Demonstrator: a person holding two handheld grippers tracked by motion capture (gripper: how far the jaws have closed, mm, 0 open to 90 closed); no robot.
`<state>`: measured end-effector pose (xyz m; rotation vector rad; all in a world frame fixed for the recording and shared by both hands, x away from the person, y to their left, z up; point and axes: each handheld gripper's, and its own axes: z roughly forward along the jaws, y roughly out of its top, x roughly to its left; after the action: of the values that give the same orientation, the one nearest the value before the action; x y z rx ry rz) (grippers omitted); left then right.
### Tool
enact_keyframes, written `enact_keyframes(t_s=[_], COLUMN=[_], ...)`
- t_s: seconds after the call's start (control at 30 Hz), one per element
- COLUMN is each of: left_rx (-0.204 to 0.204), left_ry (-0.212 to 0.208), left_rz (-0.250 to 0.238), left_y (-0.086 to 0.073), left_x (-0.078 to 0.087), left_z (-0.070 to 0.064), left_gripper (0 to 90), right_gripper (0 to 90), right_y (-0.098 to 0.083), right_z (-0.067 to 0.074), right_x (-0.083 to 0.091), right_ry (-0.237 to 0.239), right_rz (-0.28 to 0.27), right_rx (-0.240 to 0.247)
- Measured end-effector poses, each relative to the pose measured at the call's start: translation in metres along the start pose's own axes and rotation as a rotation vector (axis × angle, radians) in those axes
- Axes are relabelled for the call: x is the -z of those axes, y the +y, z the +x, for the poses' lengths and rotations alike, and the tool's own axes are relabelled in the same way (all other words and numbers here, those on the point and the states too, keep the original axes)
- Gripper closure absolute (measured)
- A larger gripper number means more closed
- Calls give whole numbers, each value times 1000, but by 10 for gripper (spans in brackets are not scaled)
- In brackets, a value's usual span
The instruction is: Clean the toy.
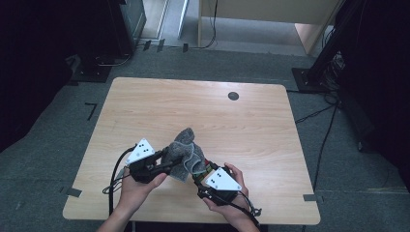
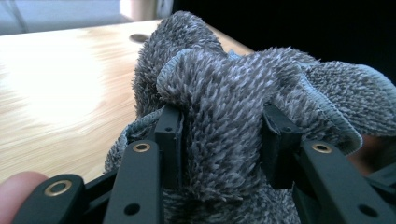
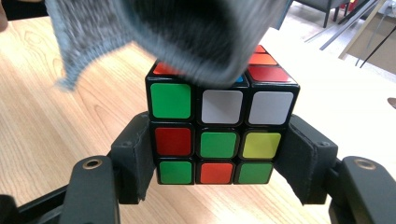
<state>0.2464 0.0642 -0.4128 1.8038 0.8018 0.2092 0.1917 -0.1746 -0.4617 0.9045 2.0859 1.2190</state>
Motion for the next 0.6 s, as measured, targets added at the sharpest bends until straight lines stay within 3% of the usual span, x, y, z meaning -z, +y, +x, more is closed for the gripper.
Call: enact_keyframes(t_s=[0.1, 0.13, 0.17, 0.2, 0.33, 0.43, 0.47, 0.6], left_rx=[-47, -47, -108, -123, -79, -5, 36, 270], left_ry=[-60, -60, -34, -14, 33, 33, 7, -155], left_rz=[14, 14, 34, 38, 40, 26, 9, -102], left_y=[-2, -2, -6, -6, -5, -4, -4, -9], left_x=[-7, -7, -13, -14, -13, -5, -2, 6], left_z=[-13, -13, -21, -22, -9, 9, 16, 46], left_gripper=[557, 549, 537, 535, 546, 559, 563, 588], right_gripper=[350, 350, 350, 350, 350, 350, 350, 350], right_y=[1, 1, 2, 3, 2, 3, 3, 5], right_z=[5, 8, 11, 12, 9, 2, 0, -13], right_x=[-2, -2, -2, -2, 1, 5, 7, 16], right_ry=[17, 25, 32, 27, 18, 10, 11, 34], right_rz=[5, 2, 0, 5, -7, -34, -44, -117], right_rx=[18, 22, 32, 37, 35, 20, 8, -59])
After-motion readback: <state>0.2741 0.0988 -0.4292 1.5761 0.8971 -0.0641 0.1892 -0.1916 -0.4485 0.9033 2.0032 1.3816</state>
